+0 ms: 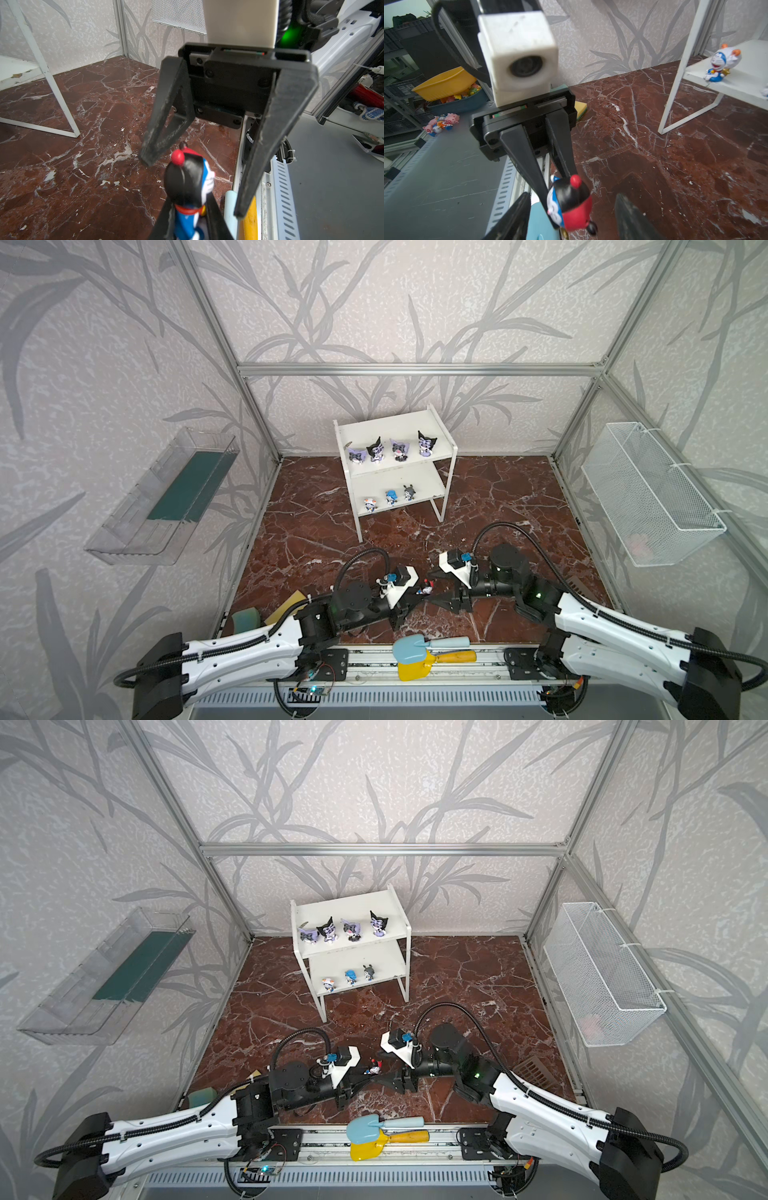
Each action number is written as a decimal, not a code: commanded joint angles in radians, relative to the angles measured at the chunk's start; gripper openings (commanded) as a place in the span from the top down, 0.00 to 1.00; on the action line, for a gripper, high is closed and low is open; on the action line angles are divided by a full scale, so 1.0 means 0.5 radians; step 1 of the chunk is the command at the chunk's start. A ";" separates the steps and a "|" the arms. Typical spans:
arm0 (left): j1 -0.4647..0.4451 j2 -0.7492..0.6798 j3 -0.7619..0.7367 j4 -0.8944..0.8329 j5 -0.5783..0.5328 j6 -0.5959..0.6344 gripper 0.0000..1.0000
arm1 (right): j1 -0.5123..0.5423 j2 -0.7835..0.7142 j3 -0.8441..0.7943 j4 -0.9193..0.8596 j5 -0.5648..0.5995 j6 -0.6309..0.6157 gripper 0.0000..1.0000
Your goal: Place and organize the plastic toys onto the shelf
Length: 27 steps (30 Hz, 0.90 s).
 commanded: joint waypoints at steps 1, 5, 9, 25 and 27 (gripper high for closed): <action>0.031 -0.041 -0.028 0.122 0.053 -0.059 0.91 | 0.010 0.032 0.054 0.127 -0.071 0.028 0.39; 0.050 -0.059 -0.036 0.133 0.065 -0.079 0.91 | 0.012 0.029 0.038 0.209 -0.072 0.059 0.46; 0.063 -0.065 -0.047 0.147 0.067 -0.090 0.92 | 0.012 -0.006 -0.010 0.333 -0.036 0.123 0.46; 0.100 -0.098 -0.052 0.179 0.077 -0.107 0.92 | 0.012 0.079 -0.079 0.551 -0.023 0.267 0.43; 0.105 -0.113 -0.053 0.179 0.078 -0.108 0.92 | 0.012 0.100 -0.082 0.580 -0.020 0.280 0.43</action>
